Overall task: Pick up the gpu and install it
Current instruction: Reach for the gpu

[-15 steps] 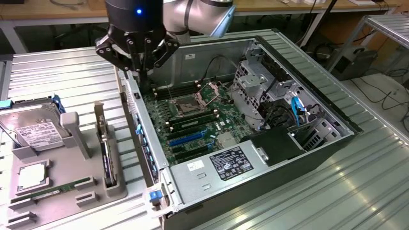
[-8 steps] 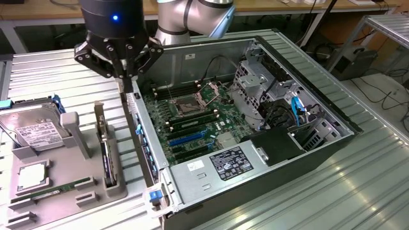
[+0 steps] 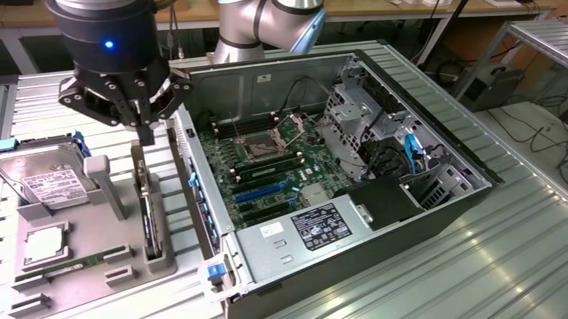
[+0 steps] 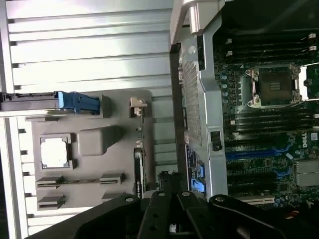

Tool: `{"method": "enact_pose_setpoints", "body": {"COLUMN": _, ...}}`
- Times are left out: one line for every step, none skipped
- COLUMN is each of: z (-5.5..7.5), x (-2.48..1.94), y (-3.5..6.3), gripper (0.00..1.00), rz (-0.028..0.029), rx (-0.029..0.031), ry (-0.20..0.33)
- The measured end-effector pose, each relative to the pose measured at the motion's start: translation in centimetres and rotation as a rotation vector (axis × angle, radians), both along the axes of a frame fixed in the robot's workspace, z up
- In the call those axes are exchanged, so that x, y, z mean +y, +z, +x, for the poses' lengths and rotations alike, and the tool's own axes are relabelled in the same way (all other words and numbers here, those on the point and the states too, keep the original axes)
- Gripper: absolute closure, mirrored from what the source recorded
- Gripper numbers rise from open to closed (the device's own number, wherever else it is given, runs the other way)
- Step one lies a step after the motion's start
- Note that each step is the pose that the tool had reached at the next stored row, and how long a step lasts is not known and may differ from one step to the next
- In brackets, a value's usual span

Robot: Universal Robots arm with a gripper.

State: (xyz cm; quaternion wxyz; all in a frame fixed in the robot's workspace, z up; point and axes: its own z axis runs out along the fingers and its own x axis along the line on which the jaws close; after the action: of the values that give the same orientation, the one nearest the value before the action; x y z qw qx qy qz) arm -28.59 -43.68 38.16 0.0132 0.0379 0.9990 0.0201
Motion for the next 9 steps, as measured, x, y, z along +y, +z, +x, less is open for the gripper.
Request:
{"method": "enact_pose_setpoints", "body": {"z": -0.5, "x": -0.13, "y": -0.12, "gripper": 0.89, "rz": -0.0004, "rx": 0.0002, "ry": 0.0}}
{"method": "enact_pose_setpoints", "body": {"z": -0.9, "x": -0.22, "y": -0.21, "gripper": 0.89, "rz": -0.0005, "rx": 0.0001, "ry": 0.0}}
{"method": "enact_pose_setpoints", "body": {"z": -1.2, "x": -0.31, "y": -0.31, "gripper": 0.89, "rz": -0.0006, "rx": 0.0, "ry": 0.0}}
{"method": "enact_pose_setpoints", "body": {"z": -1.6, "x": -0.39, "y": -0.41, "gripper": 0.89, "rz": -0.0007, "rx": 0.0, "ry": 0.0}}
{"method": "enact_pose_setpoints", "body": {"z": -2.0, "x": -0.47, "y": -0.5, "gripper": 0.89, "rz": -0.0015, "rx": 0.0002, "ry": 0.0}}
{"method": "enact_pose_setpoints", "body": {"z": -2.3, "x": -0.54, "y": -0.61, "gripper": 0.89, "rz": -0.0022, "rx": 0.0001, "ry": 0.0}}
{"method": "enact_pose_setpoints", "body": {"z": -2.4, "x": -0.58, "y": -0.73, "gripper": 0.89, "rz": -0.0032, "rx": 0.0, "ry": 0.0}}
{"method": "enact_pose_setpoints", "body": {"z": -2.4, "x": -0.6, "y": -0.77, "gripper": 0.89, "rz": -0.005, "rx": 0.0004, "ry": 0.0}}
{"method": "enact_pose_setpoints", "body": {"z": -2.4, "x": -0.6, "y": -0.77, "gripper": 0.89, "rz": -0.005, "rx": 0.0005, "ry": 0.0}}
